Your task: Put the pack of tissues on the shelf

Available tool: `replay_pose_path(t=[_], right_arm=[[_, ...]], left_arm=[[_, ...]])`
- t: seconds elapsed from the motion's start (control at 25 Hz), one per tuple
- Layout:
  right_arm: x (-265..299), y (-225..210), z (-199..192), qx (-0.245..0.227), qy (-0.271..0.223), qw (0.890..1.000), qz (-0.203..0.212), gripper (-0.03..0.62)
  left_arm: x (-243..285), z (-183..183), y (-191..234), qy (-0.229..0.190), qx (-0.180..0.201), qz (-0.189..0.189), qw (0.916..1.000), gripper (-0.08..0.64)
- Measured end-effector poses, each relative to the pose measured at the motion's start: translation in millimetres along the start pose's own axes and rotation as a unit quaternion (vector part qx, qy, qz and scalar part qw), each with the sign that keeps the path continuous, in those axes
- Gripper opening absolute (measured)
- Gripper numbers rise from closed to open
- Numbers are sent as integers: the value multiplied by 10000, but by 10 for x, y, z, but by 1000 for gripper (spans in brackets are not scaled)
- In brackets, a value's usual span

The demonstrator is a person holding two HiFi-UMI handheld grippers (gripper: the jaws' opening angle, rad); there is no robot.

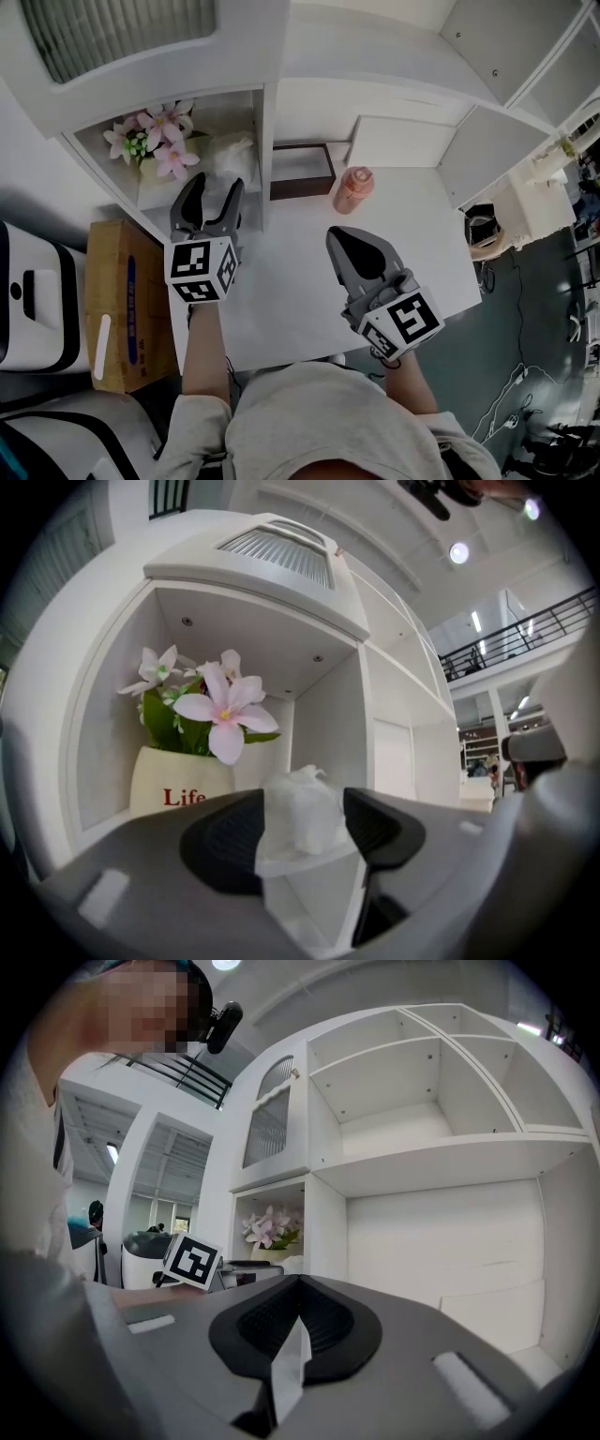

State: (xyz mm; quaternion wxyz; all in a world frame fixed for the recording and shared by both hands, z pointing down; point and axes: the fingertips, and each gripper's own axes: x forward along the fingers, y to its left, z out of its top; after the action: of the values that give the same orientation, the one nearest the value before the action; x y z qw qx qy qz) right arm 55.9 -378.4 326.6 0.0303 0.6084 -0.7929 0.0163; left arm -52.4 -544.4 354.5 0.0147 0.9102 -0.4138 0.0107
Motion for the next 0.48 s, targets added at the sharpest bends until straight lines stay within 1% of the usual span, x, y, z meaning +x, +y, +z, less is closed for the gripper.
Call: replay_pose_path(t=[0.12,0.4,0.44,0.48], right_arm=[[-46,23,18,-1,-27,9999,110,0],[-116,149,45,29,-81,9986,526,0],[-123,174,47,36,-87,9982,596,1],[-129,199,49,45,-95,9977,665,1]], left_arm=[[-118,33,-22,-28,41,140,9999,210],[-483,120,-53,-36,274,609,9978,18],[-539,130,-63,-38,272,642,9976,2],[-592,136,-77,-34,261,660,9975,2]])
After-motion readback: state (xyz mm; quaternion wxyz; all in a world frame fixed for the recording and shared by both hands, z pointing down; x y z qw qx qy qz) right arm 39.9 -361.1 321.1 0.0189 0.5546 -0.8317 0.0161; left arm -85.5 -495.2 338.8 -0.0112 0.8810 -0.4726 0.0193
